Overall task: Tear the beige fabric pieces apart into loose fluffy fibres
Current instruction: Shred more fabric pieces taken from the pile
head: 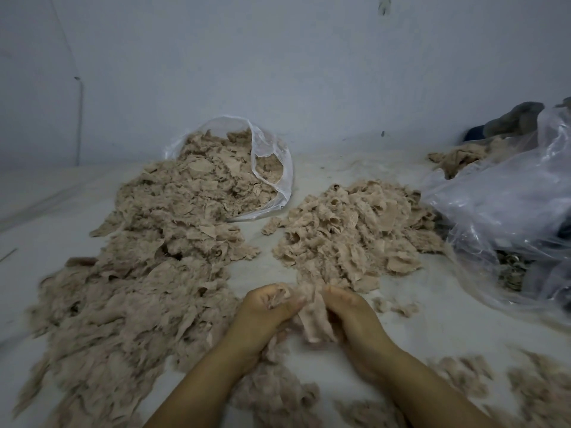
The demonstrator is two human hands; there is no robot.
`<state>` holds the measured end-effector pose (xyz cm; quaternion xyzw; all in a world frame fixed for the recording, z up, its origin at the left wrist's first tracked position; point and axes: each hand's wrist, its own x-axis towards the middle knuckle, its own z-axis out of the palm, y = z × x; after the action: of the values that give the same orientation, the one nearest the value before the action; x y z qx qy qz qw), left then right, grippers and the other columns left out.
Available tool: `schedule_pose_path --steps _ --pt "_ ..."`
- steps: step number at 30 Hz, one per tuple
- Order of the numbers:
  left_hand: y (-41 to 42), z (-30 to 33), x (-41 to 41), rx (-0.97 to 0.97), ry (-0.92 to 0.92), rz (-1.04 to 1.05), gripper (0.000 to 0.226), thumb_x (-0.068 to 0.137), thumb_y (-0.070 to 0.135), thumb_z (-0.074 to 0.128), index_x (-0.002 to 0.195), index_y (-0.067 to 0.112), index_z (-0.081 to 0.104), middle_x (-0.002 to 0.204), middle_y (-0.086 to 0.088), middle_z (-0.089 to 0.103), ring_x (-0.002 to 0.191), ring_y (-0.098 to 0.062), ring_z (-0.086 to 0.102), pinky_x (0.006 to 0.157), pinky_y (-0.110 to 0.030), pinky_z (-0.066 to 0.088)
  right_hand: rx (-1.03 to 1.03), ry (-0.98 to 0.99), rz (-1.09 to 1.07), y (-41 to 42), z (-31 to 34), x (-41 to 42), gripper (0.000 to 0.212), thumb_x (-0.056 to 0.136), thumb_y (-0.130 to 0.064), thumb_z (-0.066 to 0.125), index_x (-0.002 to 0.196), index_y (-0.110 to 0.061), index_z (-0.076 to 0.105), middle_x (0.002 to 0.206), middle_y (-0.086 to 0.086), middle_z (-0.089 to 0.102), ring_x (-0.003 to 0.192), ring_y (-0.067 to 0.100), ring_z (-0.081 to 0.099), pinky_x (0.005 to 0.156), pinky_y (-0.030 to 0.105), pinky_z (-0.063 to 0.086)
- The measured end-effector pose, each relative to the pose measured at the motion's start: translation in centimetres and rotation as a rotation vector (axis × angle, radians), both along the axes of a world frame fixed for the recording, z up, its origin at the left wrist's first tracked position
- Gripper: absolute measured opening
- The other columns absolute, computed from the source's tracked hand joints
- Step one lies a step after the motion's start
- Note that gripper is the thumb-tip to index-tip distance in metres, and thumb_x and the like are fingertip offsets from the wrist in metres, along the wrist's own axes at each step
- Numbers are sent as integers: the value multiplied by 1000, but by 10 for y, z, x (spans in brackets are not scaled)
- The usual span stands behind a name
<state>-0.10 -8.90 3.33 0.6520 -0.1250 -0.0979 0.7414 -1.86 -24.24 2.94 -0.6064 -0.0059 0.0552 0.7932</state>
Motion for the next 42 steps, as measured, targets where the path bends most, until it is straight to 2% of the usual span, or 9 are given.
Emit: schedule_pose_path --steps 4,9,19,22,25,31,33,37,42 --pt "-6 -2 -3 55 -14 7 16 78 18 69 68 7 62 46 3 55 36 -5 45 38 -16 36 -95 -62 57 0 -1 -3 36 85 -42 61 89 -7 64 75 14 65 58 23 56 52 30 45" --pt "-8 -4 0 -45 77 89 22 82 22 60 69 5 58 41 -4 36 29 -9 26 31 -16 25 -63 -65 -45 0 -3 0 21 91 -12 59 71 -7 52 57 8 60 43 15 51 41 24 42" --pt "13 -3 19 -373 288 205 19 93 7 45 80 1 57 48 -2 48 29 -7 29 29 -10 23 1 -7 -121 -7 -1 3 27 92 -17 57 68 -12 47 51 5 46 33 8 24 33 15 18" --pt "9 -3 13 -93 304 48 19 74 26 58 64 9 59 44 -3 40 31 -12 29 32 -13 26 4 -43 -100 -3 -3 1 24 89 -16 61 67 -11 55 53 9 56 34 11 35 33 17 25" --pt "2 -4 4 34 227 -76 28 81 36 62 76 9 62 47 0 47 35 -10 37 34 -16 30 -80 -151 -115 3 -5 -2 18 88 -16 64 70 -11 63 60 9 66 49 14 58 45 22 45" --pt "6 -2 15 -201 207 290 14 89 11 56 86 -2 59 46 -1 55 27 -6 40 28 -10 29 -125 -156 -193 1 -5 3 4 87 -9 64 91 -12 65 84 14 67 63 12 63 53 18 48" --pt "17 -2 20 -267 248 289 13 87 12 57 83 0 58 44 0 47 24 -5 33 26 -9 25 -202 -154 -77 -3 -2 -1 2 85 -18 68 83 -16 68 78 11 67 54 11 59 45 16 43" --pt "10 -2 13 -220 299 46 16 76 15 66 73 1 59 48 -3 47 27 -4 32 26 -12 27 -529 -196 43 -2 -2 -6 47 72 -63 57 82 -18 63 69 3 59 57 11 55 50 20 43" --pt "6 0 10 -59 269 -37 16 77 20 65 68 7 65 50 -2 50 29 -3 30 29 -12 27 -74 -87 -137 -3 1 1 8 90 -12 60 92 -4 60 73 14 66 50 19 59 43 25 48"
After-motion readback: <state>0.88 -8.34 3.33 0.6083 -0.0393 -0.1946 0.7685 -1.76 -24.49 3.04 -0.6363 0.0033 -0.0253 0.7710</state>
